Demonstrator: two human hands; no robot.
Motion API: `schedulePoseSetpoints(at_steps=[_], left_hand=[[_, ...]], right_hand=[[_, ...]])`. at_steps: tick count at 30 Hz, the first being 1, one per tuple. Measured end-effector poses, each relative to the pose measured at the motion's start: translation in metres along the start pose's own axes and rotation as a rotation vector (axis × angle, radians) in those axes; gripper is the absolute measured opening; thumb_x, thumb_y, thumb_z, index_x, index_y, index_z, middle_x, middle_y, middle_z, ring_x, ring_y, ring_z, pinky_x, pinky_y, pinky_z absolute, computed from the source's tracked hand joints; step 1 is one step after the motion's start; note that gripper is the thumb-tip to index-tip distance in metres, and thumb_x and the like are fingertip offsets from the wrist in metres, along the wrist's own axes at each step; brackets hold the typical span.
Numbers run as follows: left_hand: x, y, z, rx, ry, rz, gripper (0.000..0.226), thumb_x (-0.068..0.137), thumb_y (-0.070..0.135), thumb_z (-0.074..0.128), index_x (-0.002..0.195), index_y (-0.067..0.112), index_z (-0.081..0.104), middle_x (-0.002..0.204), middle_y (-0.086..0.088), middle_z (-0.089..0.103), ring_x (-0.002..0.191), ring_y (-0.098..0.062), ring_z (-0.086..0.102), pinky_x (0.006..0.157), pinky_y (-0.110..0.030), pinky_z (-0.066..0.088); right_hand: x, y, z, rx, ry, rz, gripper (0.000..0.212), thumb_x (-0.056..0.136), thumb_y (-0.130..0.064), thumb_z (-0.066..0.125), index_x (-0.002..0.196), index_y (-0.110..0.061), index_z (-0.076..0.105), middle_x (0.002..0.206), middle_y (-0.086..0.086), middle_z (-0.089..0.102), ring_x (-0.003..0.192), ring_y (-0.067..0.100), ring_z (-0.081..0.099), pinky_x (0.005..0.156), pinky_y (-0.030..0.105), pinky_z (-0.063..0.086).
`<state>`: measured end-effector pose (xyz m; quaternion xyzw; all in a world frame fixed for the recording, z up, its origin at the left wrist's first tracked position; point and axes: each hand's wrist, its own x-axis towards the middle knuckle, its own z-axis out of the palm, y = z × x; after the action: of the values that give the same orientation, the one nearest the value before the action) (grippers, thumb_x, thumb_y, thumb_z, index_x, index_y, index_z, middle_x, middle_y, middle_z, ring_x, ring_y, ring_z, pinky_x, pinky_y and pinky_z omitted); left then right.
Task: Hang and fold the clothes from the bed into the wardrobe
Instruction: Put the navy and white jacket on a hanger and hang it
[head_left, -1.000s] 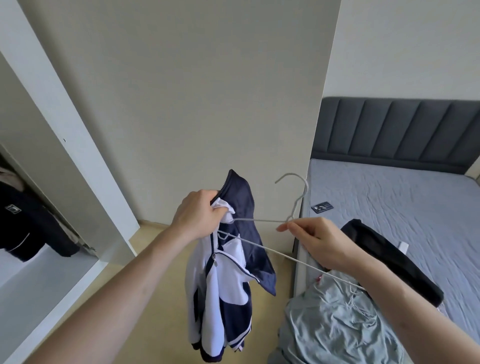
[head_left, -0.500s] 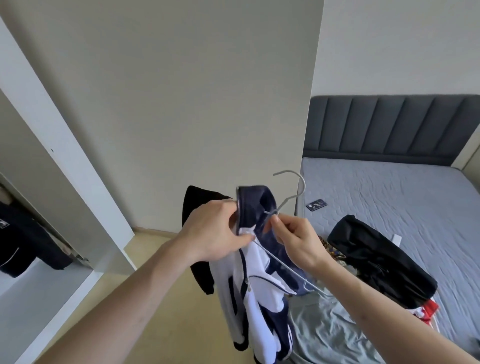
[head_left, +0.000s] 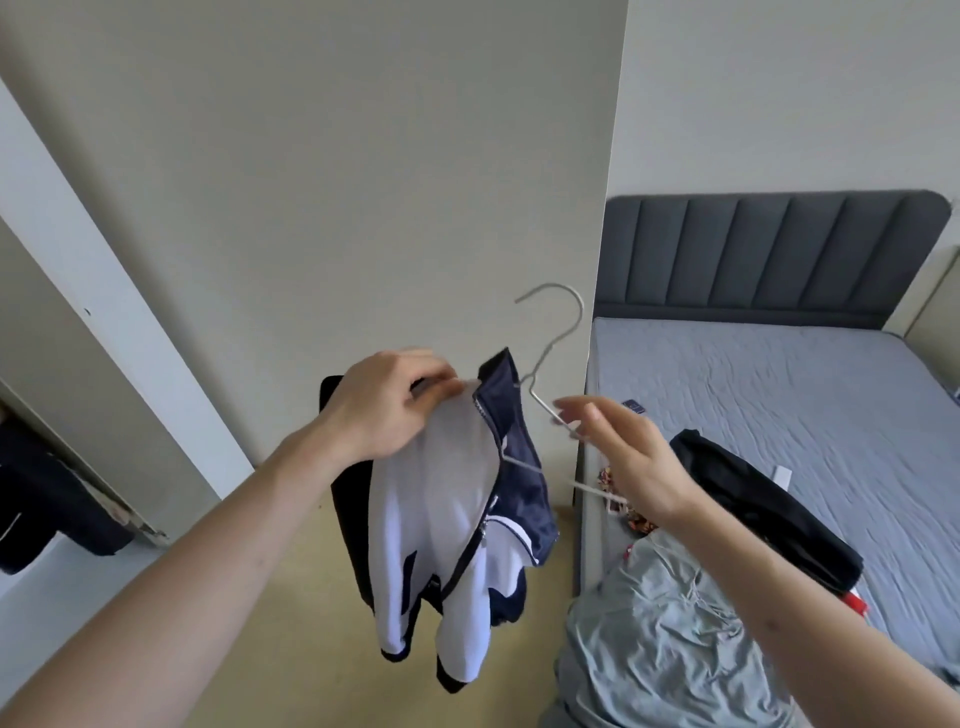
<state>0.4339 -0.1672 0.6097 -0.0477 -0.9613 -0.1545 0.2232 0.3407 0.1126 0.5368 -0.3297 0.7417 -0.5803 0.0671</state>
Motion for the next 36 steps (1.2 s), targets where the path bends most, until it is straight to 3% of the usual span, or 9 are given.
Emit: schedulePoseSetpoints(at_steps=[6,8,13,16,20,22,25,30,36], left_hand=[[0.002,-0.01,-0.02,-0.046,0.149,-0.04,0.039,0.093,0.058,0.046,0.091,0.029,0.072,0.082,0.013,0.063,0.076,-0.011,0.058,0.067,-0.035,0.048],[0.003,-0.01,-0.025,-0.048,0.174,-0.033,0.041,0.092,0.059,0.044,0.091,0.028,0.072,0.081,0.011,0.063,0.075,-0.011,0.057,0.067,-0.036,0.048],[0.006,-0.002,-0.031,-0.069,0.175,-0.024,0.041,0.092,0.06,0.045,0.091,0.029,0.072,0.081,0.01,0.063,0.076,-0.011,0.058,0.067,-0.038,0.049],[0.004,0.002,-0.035,-0.078,0.167,-0.004,0.04,0.093,0.059,0.045,0.09,0.029,0.072,0.081,0.01,0.064,0.076,-0.012,0.059,0.067,-0.037,0.048],[-0.003,-0.005,-0.042,-0.093,0.171,-0.025,0.036,0.093,0.057,0.045,0.09,0.032,0.07,0.08,0.011,0.064,0.076,-0.012,0.059,0.067,-0.037,0.048],[-0.01,-0.016,-0.046,-0.07,0.166,-0.059,0.036,0.092,0.058,0.044,0.091,0.034,0.07,0.083,0.014,0.064,0.078,-0.01,0.06,0.067,-0.035,0.048],[-0.023,-0.036,-0.044,0.014,0.113,-0.137,0.031,0.095,0.057,0.046,0.092,0.036,0.069,0.088,0.019,0.064,0.083,-0.007,0.061,0.069,-0.033,0.048],[-0.038,-0.061,-0.027,0.086,0.049,-0.218,0.029,0.1,0.052,0.047,0.089,0.035,0.068,0.082,0.012,0.058,0.08,-0.008,0.057,0.066,-0.034,0.043],[-0.031,-0.066,-0.014,0.095,0.247,-0.267,0.026,0.103,0.046,0.049,0.09,0.031,0.067,0.078,0.009,0.052,0.073,-0.012,0.051,0.059,-0.028,0.038]], right_hand=[[-0.013,0.091,-0.026,0.378,0.41,0.604,0.049,0.109,-0.049,0.031,0.105,-0.022,0.071,0.132,0.009,0.068,0.109,0.021,0.063,0.107,0.05,0.046],[-0.023,0.117,-0.005,0.318,0.291,0.798,0.037,0.105,-0.049,0.047,0.111,-0.019,0.067,0.133,0.013,0.066,0.102,0.023,0.062,0.094,0.045,0.049],[-0.021,0.122,0.066,0.336,0.024,0.975,0.071,0.074,-0.081,0.066,0.114,-0.022,0.068,0.115,0.001,0.072,0.104,0.025,0.069,0.079,0.037,0.058],[-0.003,0.117,0.086,0.399,0.0,1.009,0.071,0.069,-0.078,0.075,0.107,-0.018,0.071,0.092,-0.004,0.077,0.079,0.016,0.069,0.062,0.027,0.05],[0.014,0.112,0.086,0.432,0.101,0.924,0.018,0.091,-0.02,0.075,0.104,-0.008,0.072,0.068,0.0,0.063,0.052,0.012,0.052,0.045,0.022,0.035],[0.02,0.107,0.067,0.561,0.239,0.82,0.004,0.093,-0.01,0.071,0.096,-0.01,0.069,0.064,0.001,0.059,0.05,0.012,0.047,0.044,0.022,0.035],[0.029,0.088,0.028,0.614,0.365,0.655,0.008,0.097,-0.016,0.068,0.091,-0.012,0.064,0.055,-0.003,0.049,0.043,0.008,0.04,0.038,0.018,0.03],[0.035,0.043,-0.013,0.503,0.306,0.388,0.031,0.099,-0.03,0.066,0.074,-0.013,0.059,0.059,-0.002,0.04,0.049,0.01,0.03,0.044,0.021,0.025],[0.035,0.01,-0.032,0.295,0.164,0.18,0.029,0.102,-0.031,0.063,0.078,-0.019,0.075,0.059,-0.007,0.052,0.045,0.004,0.038,0.043,0.016,0.031]])
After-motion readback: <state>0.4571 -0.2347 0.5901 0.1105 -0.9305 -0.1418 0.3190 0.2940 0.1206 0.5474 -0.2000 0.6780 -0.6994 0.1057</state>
